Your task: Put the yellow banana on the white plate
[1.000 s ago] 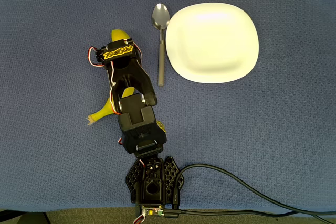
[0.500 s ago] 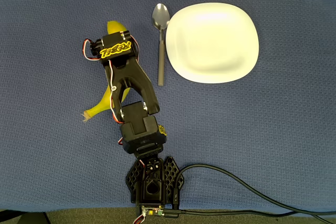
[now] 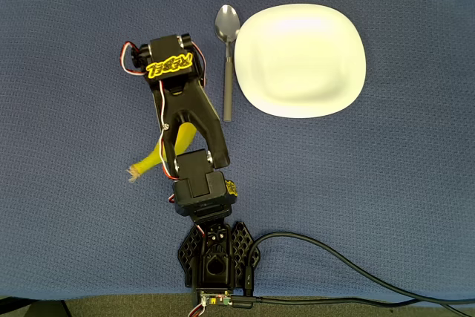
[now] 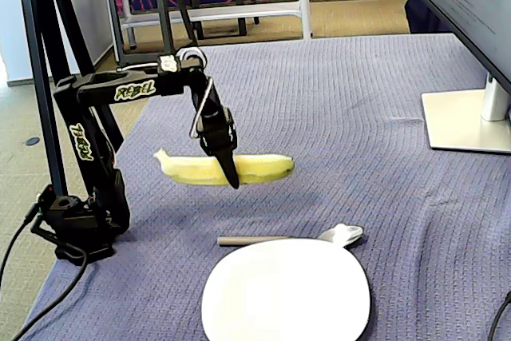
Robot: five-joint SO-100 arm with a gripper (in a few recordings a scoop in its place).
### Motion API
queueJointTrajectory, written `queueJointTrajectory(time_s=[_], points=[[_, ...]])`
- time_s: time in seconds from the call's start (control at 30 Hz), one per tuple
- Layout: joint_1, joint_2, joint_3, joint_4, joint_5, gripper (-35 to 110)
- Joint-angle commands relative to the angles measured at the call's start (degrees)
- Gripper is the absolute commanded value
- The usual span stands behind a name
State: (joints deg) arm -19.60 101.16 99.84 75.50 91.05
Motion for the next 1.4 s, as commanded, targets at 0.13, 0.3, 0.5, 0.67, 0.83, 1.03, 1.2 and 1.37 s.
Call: queueJointTrajectory(time_s=[0.13,0.3,0.5,0.67,0.83,1.03,1.2,1.37], points=[[5.1,3.1,-7.9,3.8,-4.9,0],[9.2,2.5,-6.9,4.9,-14.0,0],[13.7,1.8,-7.2,4.2,-21.4,0],[16.8,1.7,-8.8,3.4,-26.2,0],[20.1,0.9,-9.1,-1.5,-27.7,0],[23.8,-1.1,-10.0,-5.9,-35.1,0],[26.1,-2.9,-12.2,-6.5,-43.9,0],[27.5,-3.7,-13.6,-6.7,-52.1,0]])
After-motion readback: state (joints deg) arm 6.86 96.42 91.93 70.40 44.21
